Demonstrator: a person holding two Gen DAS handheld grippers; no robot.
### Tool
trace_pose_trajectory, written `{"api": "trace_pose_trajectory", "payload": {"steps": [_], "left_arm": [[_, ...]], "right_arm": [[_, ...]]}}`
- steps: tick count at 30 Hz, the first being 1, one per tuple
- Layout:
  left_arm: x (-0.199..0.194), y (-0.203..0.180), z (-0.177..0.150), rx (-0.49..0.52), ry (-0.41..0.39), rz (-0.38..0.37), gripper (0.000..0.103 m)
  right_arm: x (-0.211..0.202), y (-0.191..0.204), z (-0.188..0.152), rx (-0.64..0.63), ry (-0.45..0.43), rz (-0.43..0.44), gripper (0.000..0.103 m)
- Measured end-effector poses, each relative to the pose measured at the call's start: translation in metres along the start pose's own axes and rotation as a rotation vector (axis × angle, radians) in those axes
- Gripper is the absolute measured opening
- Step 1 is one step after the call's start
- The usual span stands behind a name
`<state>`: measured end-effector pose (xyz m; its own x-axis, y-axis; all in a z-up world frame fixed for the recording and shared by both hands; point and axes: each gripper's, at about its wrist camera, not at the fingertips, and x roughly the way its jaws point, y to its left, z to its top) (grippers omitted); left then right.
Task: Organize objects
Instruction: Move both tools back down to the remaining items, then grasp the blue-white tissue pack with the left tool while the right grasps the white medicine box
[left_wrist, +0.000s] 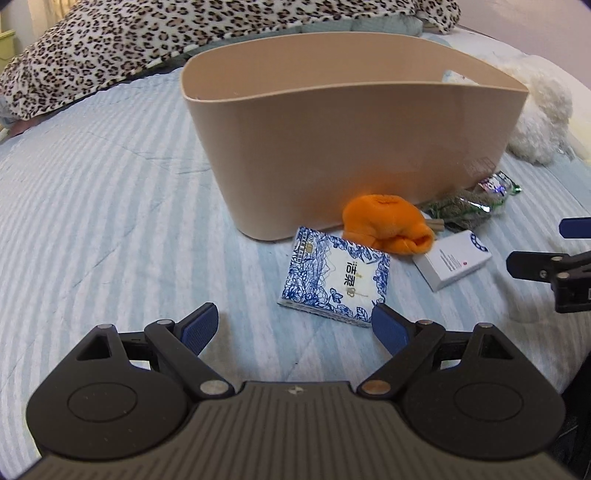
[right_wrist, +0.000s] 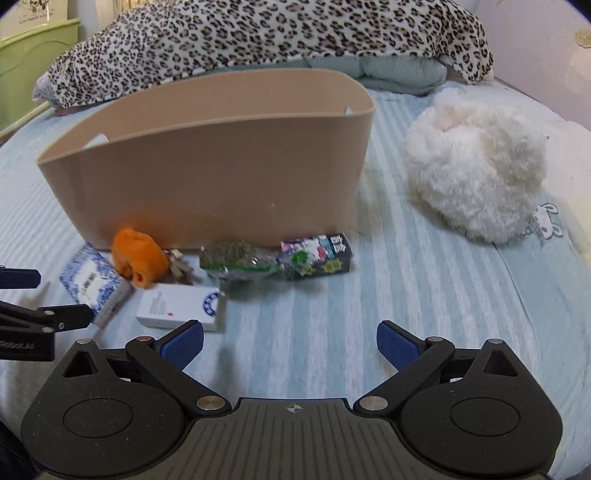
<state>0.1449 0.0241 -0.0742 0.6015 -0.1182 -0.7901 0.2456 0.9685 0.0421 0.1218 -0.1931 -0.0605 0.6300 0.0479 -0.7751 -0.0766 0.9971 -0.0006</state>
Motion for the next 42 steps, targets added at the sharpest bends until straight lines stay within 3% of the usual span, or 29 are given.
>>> {"api": "trace_pose_trajectory", "payload": {"steps": [8, 21, 33, 38, 42], "left_arm": [[0.014, -0.011, -0.003, 0.055, 0.012, 0.000, 0.091], [0.027, -0.003, 0.015, -0.045, 0.002, 0.029, 0.094], [0.025, 0.022, 0.012, -0.098, 0.020, 0.078, 0.095], [0.023, 0.027, 0.011, -0.095, 0.008, 0.059, 0.086], [0.019, 0.021, 0.009, -0.065, -0.008, 0.045, 0.065]], "right_arm": [[0.007, 0.001, -0.005, 0.003, 0.020, 0.002, 0.102], [0.010, 0.013, -0.006, -0.017, 0.026, 0.050, 0.102], [0.024, 0.056, 0.001, -0.058, 0.024, 0.114, 0.101], [0.031, 0.072, 0.003, -0.073, 0.006, 0.107, 0.088], [0.026, 0.077, 0.002, -0.090, -0.008, 0.111, 0.058]]}}
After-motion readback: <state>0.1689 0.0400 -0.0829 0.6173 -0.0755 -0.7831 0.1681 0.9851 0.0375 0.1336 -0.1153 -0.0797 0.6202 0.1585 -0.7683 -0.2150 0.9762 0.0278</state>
